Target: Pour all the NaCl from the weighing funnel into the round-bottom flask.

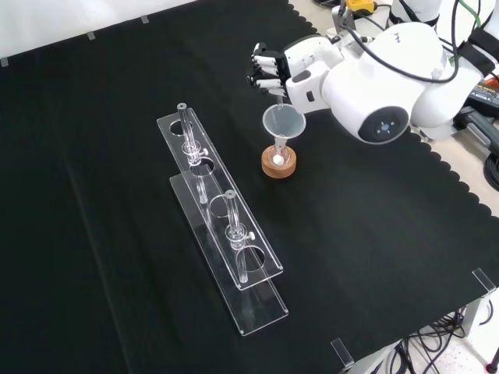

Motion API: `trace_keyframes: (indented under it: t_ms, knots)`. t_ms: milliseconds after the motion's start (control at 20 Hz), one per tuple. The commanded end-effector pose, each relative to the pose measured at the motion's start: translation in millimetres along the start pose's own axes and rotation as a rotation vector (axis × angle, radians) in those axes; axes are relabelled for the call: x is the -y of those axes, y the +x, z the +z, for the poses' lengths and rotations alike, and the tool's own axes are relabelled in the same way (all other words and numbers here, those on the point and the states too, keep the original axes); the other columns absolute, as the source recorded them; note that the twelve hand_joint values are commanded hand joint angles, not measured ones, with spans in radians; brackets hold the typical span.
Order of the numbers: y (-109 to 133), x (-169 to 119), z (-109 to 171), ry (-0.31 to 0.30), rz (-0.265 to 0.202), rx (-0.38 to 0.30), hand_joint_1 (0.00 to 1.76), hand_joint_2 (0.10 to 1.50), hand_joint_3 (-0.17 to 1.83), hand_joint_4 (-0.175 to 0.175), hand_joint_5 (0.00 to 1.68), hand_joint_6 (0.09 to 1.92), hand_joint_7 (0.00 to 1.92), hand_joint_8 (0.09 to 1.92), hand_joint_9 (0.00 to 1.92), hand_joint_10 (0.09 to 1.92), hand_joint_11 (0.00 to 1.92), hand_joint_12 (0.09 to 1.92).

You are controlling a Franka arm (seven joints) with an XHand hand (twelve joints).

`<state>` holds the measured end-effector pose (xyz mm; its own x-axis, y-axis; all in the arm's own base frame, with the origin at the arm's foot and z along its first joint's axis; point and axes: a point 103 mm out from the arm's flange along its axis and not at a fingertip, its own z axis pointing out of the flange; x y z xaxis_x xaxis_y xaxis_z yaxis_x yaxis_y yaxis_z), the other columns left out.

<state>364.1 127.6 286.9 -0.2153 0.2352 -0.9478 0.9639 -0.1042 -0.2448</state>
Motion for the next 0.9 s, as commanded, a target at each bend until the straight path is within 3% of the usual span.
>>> trace_keyframes:
  t_ms: [50, 250, 450, 900]
  knots:
    - [-4, -3, 6, -0.023, -0.042, -0.145, 1.14, 0.64, 0.65, 0.175, 1.32, 0.58, 0.72, 0.62, 1.15, 0.12, 0.98, 0.92]
    - [-8, -5, 10, -0.025, -0.069, -0.240, 1.14, 0.64, 0.65, 0.175, 1.32, 0.58, 0.72, 0.62, 1.15, 0.12, 0.98, 0.92]
    - [-16, -8, 20, -0.009, -0.101, -0.399, 1.14, 0.64, 0.65, 0.175, 1.32, 0.58, 0.72, 0.62, 1.15, 0.12, 0.98, 0.92]
    - [-40, -16, 51, 0.015, -0.128, -0.719, 1.14, 0.64, 0.65, 0.175, 1.32, 0.58, 0.72, 0.62, 1.15, 0.12, 0.98, 0.91]
